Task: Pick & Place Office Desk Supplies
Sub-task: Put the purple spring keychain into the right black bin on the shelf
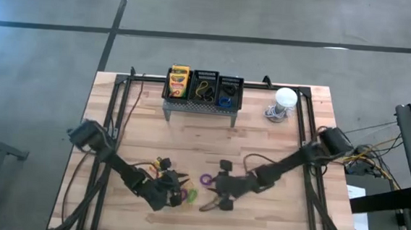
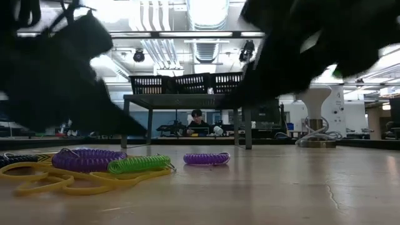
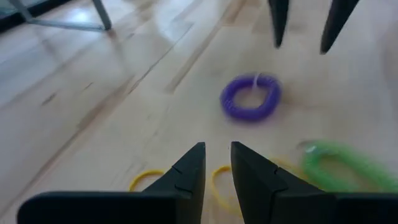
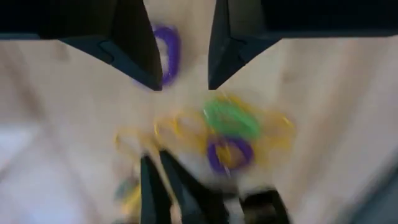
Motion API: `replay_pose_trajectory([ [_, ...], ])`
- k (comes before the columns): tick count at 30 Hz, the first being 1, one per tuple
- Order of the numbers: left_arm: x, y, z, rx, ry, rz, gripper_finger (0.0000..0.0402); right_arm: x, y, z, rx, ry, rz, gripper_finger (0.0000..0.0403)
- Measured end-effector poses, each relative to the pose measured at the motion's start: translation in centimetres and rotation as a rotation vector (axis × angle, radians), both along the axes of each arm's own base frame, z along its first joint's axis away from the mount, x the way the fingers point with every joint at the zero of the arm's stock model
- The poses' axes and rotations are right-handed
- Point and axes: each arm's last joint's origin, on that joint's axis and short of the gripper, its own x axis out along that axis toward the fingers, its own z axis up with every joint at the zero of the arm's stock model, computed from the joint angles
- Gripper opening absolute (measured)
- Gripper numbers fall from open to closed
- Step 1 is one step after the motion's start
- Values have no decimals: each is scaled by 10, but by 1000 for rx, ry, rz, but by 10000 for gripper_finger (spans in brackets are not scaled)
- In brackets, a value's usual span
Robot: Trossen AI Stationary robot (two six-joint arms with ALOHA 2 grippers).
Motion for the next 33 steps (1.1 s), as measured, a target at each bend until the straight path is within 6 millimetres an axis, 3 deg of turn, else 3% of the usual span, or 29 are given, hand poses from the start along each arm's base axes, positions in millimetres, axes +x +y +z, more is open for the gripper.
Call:
replay_pose_trajectory([
  [3, 0, 2, -6, 35, 22, 7, 78, 14, -5, -10, 17, 67, -25, 133],
  [10, 1, 5, 6, 45, 12, 11, 78, 29, -3, -20, -19, 139, 28, 94],
  [19, 0, 6, 6, 56, 28, 10, 78, 27, -6, -13, -83, 161, -36, 33],
  [24, 0, 6, 5, 63, 36, 9, 78, 25, -3, 0, -40, 111, -31, 46],
  [33, 0, 6, 5, 63, 38, 11, 78, 19, -9, -27, -32, 115, -47, 117],
])
